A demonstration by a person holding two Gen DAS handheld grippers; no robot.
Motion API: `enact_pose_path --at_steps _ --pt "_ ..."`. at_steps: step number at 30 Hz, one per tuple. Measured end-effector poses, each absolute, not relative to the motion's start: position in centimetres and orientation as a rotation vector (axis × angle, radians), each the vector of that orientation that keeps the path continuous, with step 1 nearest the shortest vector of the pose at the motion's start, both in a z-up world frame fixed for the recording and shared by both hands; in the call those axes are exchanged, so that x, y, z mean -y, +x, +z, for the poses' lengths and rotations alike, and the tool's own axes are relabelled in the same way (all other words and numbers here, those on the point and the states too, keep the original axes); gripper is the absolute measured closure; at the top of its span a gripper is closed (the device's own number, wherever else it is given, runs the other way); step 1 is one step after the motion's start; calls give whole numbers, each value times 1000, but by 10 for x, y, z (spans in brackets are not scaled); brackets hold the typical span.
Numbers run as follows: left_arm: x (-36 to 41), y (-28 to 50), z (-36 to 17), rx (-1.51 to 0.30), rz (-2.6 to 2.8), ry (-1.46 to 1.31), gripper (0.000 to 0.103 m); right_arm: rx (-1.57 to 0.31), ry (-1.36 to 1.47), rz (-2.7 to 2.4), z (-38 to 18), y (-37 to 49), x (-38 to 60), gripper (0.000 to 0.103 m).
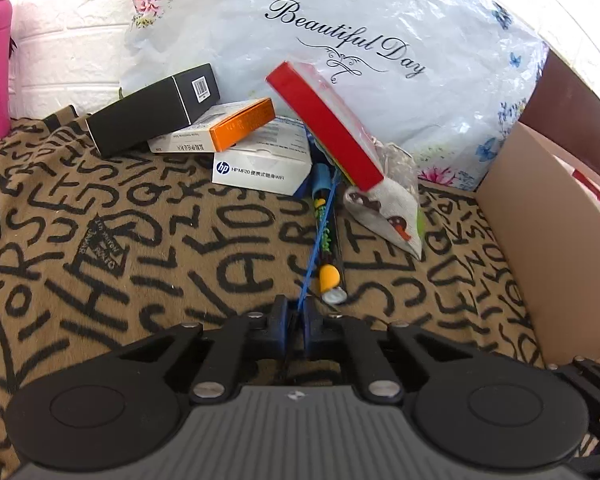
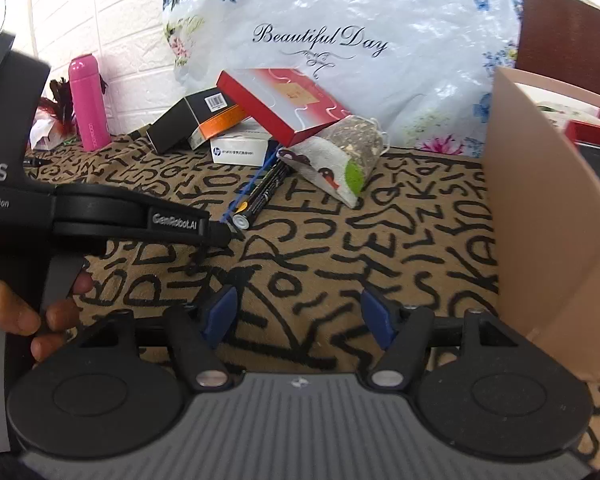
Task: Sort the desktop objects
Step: 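Grasp the blue net handle with the left gripper while the right grasps the marker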
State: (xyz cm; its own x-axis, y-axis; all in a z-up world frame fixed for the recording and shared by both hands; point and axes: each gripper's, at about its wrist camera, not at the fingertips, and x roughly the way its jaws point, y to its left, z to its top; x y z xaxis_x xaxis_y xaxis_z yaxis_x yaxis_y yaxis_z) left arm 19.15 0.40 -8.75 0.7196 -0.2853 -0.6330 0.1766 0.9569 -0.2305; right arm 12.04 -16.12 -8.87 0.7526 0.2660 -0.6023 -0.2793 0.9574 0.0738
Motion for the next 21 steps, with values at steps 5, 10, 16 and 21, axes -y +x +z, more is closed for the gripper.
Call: enact_pose_path --at_steps 5,10,16,21 --pt "-18 192 -85 -711 -243 -191 96 -647 -42 317 -91 137 149 44" --pt "-34 183 -80 -687 -246 -211 96 -632 -63 353 -92 157 130 47" --pt "-59 163 -75 -676 -231 -251 100 -612 -90 380 -93 175 109 51" --pt "-69 154 -78 -704 -239 -297 100 -611 -93 373 -99 191 100 58"
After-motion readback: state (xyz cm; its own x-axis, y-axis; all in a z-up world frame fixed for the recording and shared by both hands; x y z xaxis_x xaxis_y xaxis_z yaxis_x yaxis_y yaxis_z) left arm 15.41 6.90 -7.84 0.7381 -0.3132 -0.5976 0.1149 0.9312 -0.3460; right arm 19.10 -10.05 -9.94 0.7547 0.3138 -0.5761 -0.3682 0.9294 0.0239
